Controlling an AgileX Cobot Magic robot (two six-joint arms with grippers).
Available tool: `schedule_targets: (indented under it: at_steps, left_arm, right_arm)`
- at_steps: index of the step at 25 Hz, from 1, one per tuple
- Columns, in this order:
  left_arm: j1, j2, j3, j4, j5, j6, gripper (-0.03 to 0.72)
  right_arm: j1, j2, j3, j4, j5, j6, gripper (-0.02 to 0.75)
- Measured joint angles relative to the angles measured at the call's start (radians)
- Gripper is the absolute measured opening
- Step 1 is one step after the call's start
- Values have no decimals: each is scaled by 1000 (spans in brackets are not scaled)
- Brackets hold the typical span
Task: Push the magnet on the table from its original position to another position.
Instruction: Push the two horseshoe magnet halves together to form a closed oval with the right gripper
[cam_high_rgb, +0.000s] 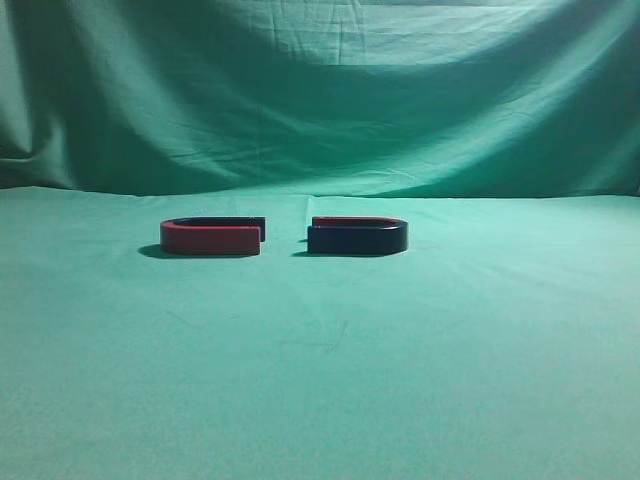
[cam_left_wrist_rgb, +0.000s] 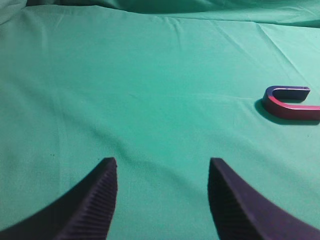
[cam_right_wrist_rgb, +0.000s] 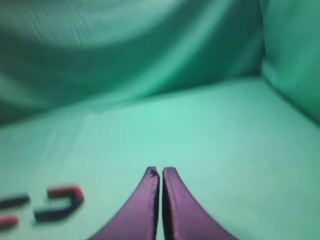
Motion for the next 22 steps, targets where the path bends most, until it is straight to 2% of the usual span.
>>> schedule_targets:
  at_steps: [6, 9, 14, 18, 22]
  left_arm:
    - [0, 0, 0, 0, 0, 0, 372]
    - [0, 0, 0, 0, 0, 0, 372]
    - [0, 0, 0, 0, 0, 0, 372]
    - [0, 0, 0, 0, 0, 0, 372]
    - [0, 0, 0, 0, 0, 0, 372]
  right_arm:
    - [0, 372, -242, 34, 388, -64, 0]
    - [0, 513, -325, 42, 481, -104, 0]
    - [0, 641, -430, 56, 519, -184, 0]
    - [10, 739, -509, 145, 521, -257, 0]
    - [103, 877, -577, 200, 518, -284, 0]
